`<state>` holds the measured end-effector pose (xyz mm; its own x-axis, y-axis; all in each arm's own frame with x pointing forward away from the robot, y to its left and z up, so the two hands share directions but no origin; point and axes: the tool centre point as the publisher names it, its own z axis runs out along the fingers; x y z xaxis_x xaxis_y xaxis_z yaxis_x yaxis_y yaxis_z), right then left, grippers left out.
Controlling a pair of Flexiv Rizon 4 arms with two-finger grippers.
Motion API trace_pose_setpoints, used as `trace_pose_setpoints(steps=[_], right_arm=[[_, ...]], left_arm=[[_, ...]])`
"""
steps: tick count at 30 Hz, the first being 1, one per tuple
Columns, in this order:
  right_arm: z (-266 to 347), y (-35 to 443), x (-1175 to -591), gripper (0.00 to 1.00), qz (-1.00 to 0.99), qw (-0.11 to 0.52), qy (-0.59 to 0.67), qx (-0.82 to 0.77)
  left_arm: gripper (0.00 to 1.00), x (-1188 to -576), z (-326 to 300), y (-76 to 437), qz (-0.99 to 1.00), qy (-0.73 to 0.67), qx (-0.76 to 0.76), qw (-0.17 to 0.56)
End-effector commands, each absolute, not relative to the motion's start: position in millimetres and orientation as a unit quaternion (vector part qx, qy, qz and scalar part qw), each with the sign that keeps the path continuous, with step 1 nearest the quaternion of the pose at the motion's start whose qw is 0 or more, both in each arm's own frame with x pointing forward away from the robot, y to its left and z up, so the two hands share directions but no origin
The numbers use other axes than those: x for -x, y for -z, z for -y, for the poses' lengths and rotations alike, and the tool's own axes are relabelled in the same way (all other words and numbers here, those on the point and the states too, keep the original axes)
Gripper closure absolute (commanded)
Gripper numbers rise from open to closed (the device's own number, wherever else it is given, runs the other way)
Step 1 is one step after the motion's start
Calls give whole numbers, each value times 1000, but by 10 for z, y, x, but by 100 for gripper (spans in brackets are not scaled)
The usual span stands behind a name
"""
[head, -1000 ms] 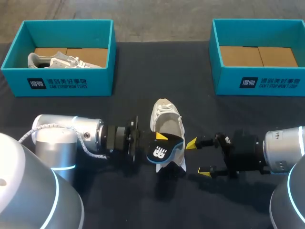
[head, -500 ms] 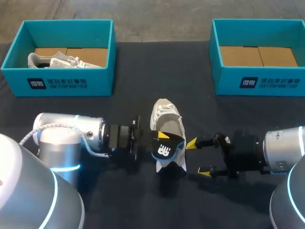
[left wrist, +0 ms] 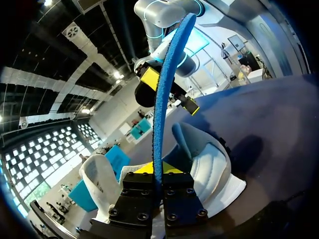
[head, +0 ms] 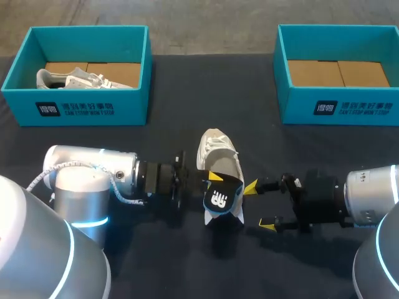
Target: Take the shoe out of the shoebox, open the shoe tongue, remove and reinsert the insole, then place the shoe into the shoebox
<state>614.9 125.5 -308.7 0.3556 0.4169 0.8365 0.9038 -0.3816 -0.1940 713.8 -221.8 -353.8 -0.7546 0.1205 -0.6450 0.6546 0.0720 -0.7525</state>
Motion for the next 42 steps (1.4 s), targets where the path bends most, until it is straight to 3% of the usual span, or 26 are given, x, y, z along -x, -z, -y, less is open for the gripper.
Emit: trace_pose_setpoints(steps=[1, 4, 7, 15, 24, 38, 40, 42], right_arm=[[-1261, 3079, -6137, 0, 440, 338, 358, 751], [-1261, 3079, -6137, 0, 440, 338, 358, 751], [-1261, 3079, -6137, 0, 440, 338, 358, 751], [-1261, 3079, -6137, 0, 440, 338, 358, 751], [-1261, 3079, -6137, 0, 440, 338, 358, 751], [-1261, 3079, -6137, 0, 440, 338, 358, 751], [-1261, 3079, -6137, 0, 440, 338, 358, 751], [-1261, 3079, -6137, 0, 440, 338, 358, 751]], left_arm=[[100, -7131, 2217, 3556, -700, 623, -276, 213], [100, -7108, 2201, 3555, -699, 624, -276, 211], [87, -7089, 2180, 3538, -698, 625, -278, 210], [84, -7048, 2149, 3485, -692, 628, -285, 212], [67, -6975, 2154, 3423, -685, 632, -296, 210], [71, -6848, 2132, 3329, -676, 635, -309, 211], [74, -6847, 2122, 3325, -676, 634, -309, 212], [86, -6842, 2114, 3323, -676, 634, -309, 212]])
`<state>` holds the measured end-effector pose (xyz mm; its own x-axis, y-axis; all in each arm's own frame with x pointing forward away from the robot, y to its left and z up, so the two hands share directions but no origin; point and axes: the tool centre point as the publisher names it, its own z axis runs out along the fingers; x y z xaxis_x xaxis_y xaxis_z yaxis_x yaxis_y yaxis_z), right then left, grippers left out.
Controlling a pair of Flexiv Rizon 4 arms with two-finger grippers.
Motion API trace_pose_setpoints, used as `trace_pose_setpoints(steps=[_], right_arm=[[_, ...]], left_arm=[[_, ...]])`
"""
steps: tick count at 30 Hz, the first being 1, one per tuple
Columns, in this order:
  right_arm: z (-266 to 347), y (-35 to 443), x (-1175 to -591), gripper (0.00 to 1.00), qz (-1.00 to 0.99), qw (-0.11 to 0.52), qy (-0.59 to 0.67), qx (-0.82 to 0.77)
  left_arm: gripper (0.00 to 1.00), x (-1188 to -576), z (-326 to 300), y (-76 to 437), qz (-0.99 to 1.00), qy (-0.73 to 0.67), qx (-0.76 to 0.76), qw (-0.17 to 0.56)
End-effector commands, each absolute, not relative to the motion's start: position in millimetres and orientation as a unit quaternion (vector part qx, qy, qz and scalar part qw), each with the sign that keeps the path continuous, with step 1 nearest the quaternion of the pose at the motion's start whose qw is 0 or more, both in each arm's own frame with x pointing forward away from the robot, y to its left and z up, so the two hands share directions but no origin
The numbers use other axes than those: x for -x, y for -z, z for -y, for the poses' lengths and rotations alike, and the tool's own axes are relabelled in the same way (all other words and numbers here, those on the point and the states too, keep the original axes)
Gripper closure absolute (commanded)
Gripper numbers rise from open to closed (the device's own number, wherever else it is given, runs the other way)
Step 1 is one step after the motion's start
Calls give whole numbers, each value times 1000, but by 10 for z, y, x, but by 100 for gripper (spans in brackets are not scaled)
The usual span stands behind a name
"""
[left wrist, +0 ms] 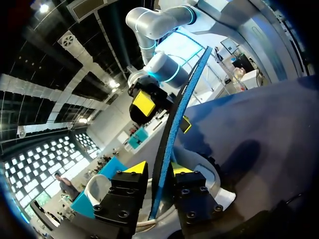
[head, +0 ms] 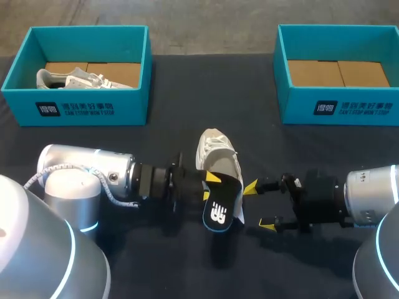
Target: Take the shoe out of the shoebox, open the shoe tongue, remove and reinsert the insole, then place the shoe into the shoebox
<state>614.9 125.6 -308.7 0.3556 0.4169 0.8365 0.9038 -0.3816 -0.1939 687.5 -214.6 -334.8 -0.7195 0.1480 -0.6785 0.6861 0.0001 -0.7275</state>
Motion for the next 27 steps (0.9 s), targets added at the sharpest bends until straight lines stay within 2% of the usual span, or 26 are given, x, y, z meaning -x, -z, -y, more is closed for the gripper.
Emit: trace_pose_setpoints(steps=[1, 2, 27], right_arm=[[-1261, 3079, -6137, 0, 440, 338, 358, 751], [-1261, 3079, -6137, 0, 440, 338, 358, 751], [-1261, 3079, -6137, 0, 440, 338, 358, 751]], left_arm=[[96, -6839, 2112, 3322, -676, 635, -308, 212], [100, -6836, 2111, 3323, -676, 635, -308, 212], [100, -7052, 2193, 3551, -693, 614, -316, 209]])
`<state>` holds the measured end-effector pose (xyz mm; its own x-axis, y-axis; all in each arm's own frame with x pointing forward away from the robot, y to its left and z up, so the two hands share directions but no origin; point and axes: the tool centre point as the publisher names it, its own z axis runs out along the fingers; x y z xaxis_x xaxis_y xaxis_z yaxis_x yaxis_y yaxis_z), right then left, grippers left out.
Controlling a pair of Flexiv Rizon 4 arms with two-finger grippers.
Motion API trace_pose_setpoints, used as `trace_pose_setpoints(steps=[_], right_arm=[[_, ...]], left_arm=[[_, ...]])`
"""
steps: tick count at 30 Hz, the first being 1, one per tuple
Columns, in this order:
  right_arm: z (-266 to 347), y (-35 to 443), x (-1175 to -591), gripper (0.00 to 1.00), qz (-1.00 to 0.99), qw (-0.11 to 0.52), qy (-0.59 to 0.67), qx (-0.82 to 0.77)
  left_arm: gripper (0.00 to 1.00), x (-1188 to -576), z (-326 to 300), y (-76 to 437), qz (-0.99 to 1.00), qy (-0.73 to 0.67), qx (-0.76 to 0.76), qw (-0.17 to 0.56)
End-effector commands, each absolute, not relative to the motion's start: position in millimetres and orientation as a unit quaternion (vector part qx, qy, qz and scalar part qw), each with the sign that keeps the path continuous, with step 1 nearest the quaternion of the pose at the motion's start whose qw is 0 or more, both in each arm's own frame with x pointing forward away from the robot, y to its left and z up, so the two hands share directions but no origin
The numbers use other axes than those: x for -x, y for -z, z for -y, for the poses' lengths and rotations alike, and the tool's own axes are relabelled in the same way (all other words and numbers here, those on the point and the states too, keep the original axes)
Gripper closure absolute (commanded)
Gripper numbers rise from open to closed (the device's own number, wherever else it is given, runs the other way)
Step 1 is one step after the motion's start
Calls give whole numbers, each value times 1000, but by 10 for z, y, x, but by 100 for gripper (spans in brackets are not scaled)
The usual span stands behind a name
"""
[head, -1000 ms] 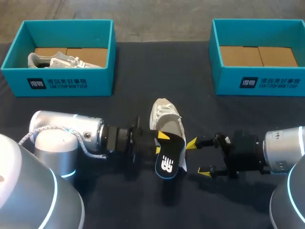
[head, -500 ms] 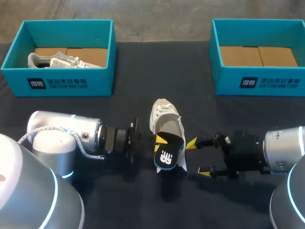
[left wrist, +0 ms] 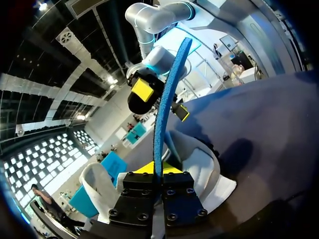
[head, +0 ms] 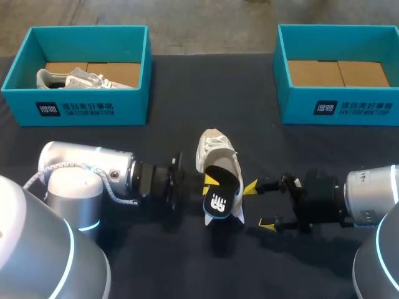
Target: Take the shoe out of the shoebox, open the shoe tongue, remove and reinsert the insole, then place the shoe into the shoebox
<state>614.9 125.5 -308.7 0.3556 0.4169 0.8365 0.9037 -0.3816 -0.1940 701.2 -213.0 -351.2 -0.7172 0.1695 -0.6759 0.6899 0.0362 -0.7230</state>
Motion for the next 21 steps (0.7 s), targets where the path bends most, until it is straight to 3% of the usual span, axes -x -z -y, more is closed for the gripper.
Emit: trace_pose_setpoints(steps=[1, 19, 21], right_arm=[[-1261, 3079, -6137, 0, 440, 338, 358, 751], [-1261, 3079, -6137, 0, 440, 338, 358, 751], [-1261, 3079, -6137, 0, 440, 338, 358, 751]], left_arm=[[100, -7052, 2193, 3551, -693, 614, -316, 209], [100, -7056, 2182, 3571, -700, 606, -313, 212], [78, -7025, 2156, 3543, -697, 609, -312, 213]])
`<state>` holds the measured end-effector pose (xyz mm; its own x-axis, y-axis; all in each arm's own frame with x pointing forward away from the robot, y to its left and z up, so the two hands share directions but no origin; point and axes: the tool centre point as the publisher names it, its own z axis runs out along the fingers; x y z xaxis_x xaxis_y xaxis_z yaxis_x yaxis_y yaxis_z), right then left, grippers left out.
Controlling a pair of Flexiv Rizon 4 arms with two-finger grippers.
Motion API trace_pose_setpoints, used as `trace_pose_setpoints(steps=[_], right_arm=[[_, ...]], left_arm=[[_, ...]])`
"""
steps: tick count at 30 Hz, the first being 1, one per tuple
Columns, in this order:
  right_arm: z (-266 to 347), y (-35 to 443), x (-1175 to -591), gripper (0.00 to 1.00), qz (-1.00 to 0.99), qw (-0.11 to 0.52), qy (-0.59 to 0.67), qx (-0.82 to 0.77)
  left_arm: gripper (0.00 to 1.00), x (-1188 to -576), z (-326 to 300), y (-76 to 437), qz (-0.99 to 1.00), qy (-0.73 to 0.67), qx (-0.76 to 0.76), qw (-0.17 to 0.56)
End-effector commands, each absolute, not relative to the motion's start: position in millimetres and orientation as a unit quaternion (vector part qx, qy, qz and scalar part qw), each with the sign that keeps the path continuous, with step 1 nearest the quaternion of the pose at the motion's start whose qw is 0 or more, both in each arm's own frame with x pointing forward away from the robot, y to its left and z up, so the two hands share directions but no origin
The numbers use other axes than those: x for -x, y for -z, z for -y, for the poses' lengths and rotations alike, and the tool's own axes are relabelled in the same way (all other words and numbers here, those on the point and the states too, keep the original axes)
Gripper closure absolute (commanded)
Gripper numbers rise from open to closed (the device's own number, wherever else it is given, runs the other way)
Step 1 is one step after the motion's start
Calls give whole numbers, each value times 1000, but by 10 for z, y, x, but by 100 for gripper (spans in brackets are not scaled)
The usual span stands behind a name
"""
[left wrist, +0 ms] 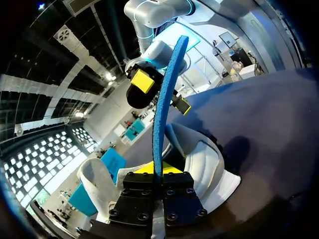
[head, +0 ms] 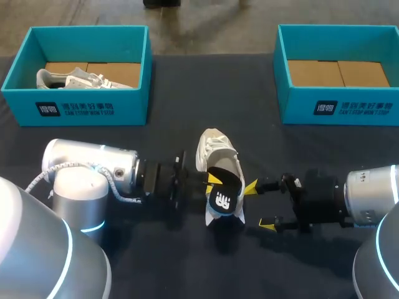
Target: Take the shoe out of the shoebox, open the shoe tongue, remove and reinsert the insole, then place the shoe into the shoebox
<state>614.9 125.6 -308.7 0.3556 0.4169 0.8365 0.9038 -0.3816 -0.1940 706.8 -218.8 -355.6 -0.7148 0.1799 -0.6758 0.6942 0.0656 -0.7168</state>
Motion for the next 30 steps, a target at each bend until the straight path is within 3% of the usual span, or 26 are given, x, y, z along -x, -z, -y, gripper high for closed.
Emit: trace_pose_setpoints(steps=[1, 2, 7, 11, 22, 24, 26, 30], right_arm=[[-1261, 3079, -6137, 0, 440, 338, 358, 751], [-1261, 3079, -6137, 0, 440, 338, 358, 751], [-1261, 3079, -6137, 0, 440, 338, 358, 751], [-1261, 3079, -6137, 0, 440, 338, 358, 751], [-1261, 3079, -6137, 0, 440, 338, 358, 751], [-1261, 3079, -6137, 0, 440, 338, 358, 751], [-1261, 3079, -6137, 0, 440, 338, 358, 751], [-1261, 3079, -6137, 0, 440, 338, 358, 751]], left_arm=[[78, -7025, 2156, 3543, -697, 609, -312, 213], [68, -7003, 2142, 3518, -695, 611, -313, 213], [70, -6961, 2120, 3464, -690, 614, -316, 215], [79, -6910, 2103, 3391, -681, 621, -320, 218], [79, -6826, 2064, 3344, -676, 623, -330, 216], [83, -6821, 2062, 3346, -676, 623, -329, 215], [100, -6817, 2061, 3350, -676, 624, -328, 215], [100, -6820, 2079, 3370, -674, 626, -329, 215]])
